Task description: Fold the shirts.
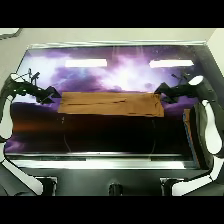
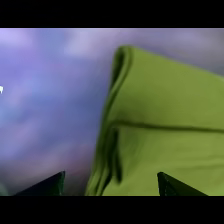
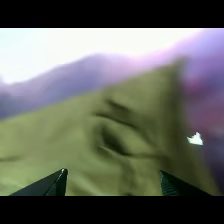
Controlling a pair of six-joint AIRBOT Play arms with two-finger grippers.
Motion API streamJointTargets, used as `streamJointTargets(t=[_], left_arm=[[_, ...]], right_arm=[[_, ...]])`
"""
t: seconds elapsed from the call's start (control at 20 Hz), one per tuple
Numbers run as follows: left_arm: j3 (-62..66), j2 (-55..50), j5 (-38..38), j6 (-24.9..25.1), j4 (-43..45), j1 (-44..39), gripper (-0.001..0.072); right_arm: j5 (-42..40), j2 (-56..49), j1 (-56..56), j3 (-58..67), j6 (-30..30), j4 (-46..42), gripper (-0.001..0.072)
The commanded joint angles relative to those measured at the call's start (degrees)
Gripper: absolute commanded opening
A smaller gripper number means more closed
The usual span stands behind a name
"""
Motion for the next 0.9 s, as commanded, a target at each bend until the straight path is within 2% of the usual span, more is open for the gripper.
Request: streamJointTargets(t=[0.0,0.15,0.3,0.5,0.6,0.65,0.7,0.75,0.8,0.85], left_arm=[[1.62,2.54,-5.09,-0.20,0.68,2.40,0.0674],[1.62,5.90,-5.11,-1.09,0.63,1.88,0.0674],[1.62,8.55,-5.07,-1.05,0.66,0.17,0.0674],[1.62,9.35,-5.09,-1.07,0.59,-2.80,0.0674],[1.62,9.35,-5.09,-0.70,0.33,-4.87,0.0674],[1.62,9.35,-5.20,1.07,-1.01,-5.97,0.0673],[1.62,9.35,-5.31,3.21,-3.19,-7.23,0.0672],[1.62,9.35,-5.29,4.66,-5.42,-8.66,0.0670],[1.60,9.33,-5.29,5.40,-7.08,-10.14,0.0666],[1.60,9.27,-5.27,6.08,-8.46,-12.00,0.0639]], right_arm=[[9.77,-0.68,-5.86,0.46,-2.34,-2.62,0.0707],[12.22,-4.52,-6.99,0.46,-5.57,0.20,0.0711],[11.72,-8.17,-6.86,0.46,-5.79,4.96,0.0711],[14.08,-12.02,-6.78,0.46,-8.76,17.55,0.0711],[13.81,-12.39,-5.35,0.46,-8.70,17.66,0.0705],[12.85,-12.39,-4.15,0.46,-7.98,17.57,0.0700],[11.87,-12.31,-2.86,0.46,-6.40,17.68,0.0653],[11.06,-12.02,-1.73,0.46,-5.44,17.68,0.0488],[10.51,-11.32,-0.74,0.46,-4.79,17.68,0.0268],[10.54,-10.19,0.00,0.46,-4.33,17.66,0.0112]])
